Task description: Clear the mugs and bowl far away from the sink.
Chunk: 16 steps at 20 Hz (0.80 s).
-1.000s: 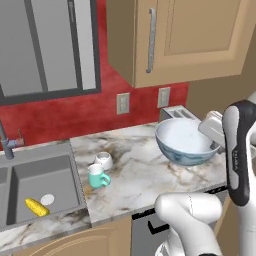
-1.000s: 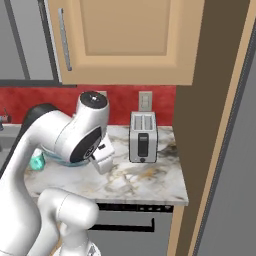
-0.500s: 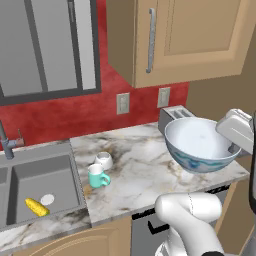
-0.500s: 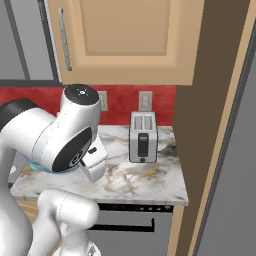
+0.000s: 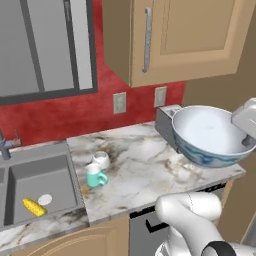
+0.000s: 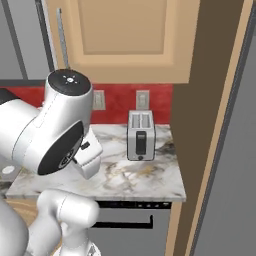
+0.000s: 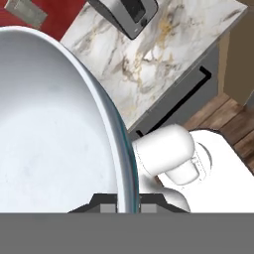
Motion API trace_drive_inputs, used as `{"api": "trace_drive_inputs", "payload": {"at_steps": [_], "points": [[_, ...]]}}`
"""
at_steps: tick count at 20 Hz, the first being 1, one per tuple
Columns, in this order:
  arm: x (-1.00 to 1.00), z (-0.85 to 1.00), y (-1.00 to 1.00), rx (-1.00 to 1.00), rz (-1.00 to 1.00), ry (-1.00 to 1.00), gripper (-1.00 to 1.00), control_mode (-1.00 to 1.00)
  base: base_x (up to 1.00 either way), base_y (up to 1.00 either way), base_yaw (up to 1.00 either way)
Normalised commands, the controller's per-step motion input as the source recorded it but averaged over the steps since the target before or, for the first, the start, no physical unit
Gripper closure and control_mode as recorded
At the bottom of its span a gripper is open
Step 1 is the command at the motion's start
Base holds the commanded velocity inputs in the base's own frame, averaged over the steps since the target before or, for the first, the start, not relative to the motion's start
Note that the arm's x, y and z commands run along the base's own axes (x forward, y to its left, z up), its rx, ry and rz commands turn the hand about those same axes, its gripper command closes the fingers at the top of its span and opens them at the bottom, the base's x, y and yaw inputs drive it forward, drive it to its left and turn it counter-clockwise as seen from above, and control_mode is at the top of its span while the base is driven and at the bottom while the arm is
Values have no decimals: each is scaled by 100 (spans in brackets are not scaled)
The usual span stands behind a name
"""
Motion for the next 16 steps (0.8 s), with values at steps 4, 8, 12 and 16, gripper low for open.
{"api": "trace_drive_inputs", "payload": {"at_steps": [4, 8, 12, 16], "points": [[0, 0, 0, 0, 0, 0, 100, 100, -2, -13, -78], [0, 0, 0, 0, 0, 0, 100, 100, 0, 0, -100], [0, 0, 0, 0, 0, 0, 100, 100, 0, 0, -100], [0, 0, 0, 0, 0, 0, 100, 100, 0, 0, -100]]}}
